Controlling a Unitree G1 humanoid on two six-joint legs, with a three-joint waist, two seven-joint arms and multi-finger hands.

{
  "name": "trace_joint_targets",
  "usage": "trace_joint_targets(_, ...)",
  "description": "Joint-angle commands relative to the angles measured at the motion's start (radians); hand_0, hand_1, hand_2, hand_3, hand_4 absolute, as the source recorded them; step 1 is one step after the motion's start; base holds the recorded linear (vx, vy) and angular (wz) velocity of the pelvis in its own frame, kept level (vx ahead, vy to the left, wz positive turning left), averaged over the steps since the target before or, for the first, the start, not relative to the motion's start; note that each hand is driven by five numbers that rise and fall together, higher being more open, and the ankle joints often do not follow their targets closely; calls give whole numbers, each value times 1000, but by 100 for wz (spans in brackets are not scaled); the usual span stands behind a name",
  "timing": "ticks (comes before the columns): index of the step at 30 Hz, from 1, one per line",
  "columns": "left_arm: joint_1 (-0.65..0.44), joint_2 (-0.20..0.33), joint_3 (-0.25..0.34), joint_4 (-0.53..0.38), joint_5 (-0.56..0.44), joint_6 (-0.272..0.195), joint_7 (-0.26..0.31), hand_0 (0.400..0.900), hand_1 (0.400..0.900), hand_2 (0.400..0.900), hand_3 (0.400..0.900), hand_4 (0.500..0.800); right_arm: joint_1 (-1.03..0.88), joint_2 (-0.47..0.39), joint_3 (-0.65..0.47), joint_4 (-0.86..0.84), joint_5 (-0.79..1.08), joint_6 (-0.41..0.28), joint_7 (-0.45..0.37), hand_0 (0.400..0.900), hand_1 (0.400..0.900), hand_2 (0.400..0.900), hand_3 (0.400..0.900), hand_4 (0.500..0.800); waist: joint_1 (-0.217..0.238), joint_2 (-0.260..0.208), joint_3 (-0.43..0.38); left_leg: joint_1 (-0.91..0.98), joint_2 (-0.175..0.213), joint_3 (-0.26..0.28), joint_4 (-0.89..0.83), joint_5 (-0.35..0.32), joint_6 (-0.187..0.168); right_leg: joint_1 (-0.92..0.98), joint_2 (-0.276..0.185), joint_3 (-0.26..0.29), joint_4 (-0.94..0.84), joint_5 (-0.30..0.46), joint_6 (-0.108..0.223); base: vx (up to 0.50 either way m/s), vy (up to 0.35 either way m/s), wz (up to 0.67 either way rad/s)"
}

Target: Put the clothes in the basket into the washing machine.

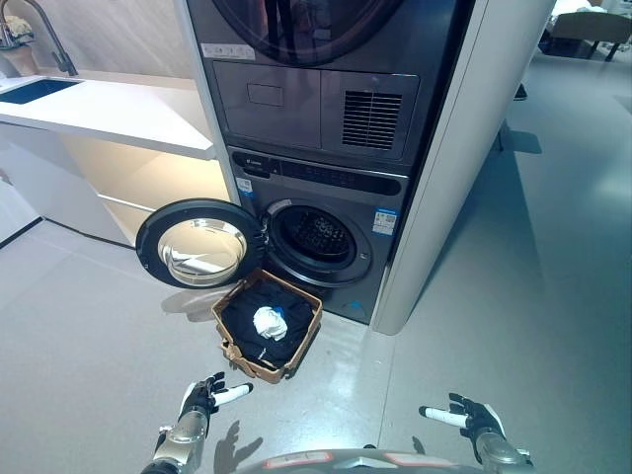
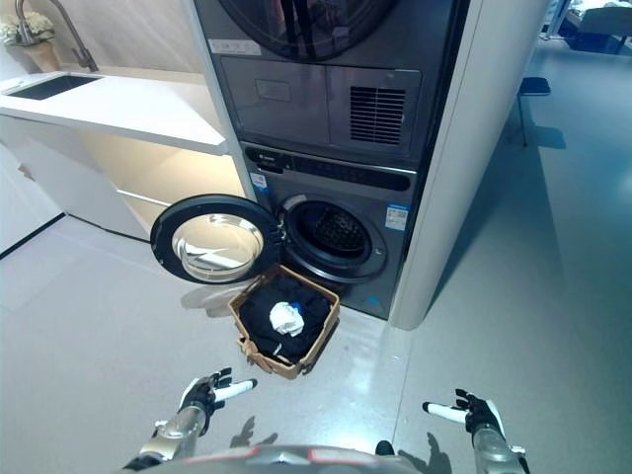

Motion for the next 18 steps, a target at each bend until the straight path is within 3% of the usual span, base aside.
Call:
trace_joint_targets(1, -63, 72, 24, -1, 33, -50, 18, 900, 900, 900, 900, 800, -46, -4, 22, -10, -3, -47, -26, 900, 900, 900, 900, 800, -13, -50, -16, -68, -45, 27, 4, 21, 37, 77, -2, -31, 7, -90, 22, 0, 0, 0)
trace_joint_targets(18, -65, 69, 27, 2, 23, -52, 24, 900, 900, 900, 900, 800, -47, 1, 22, 8, 4, -48, -23, 900, 900, 900, 900, 800, -12, -53, -14, -59, -50, 25, 4, 16, 42, 87, -3, -27, 7, -92, 23, 2, 8, -1)
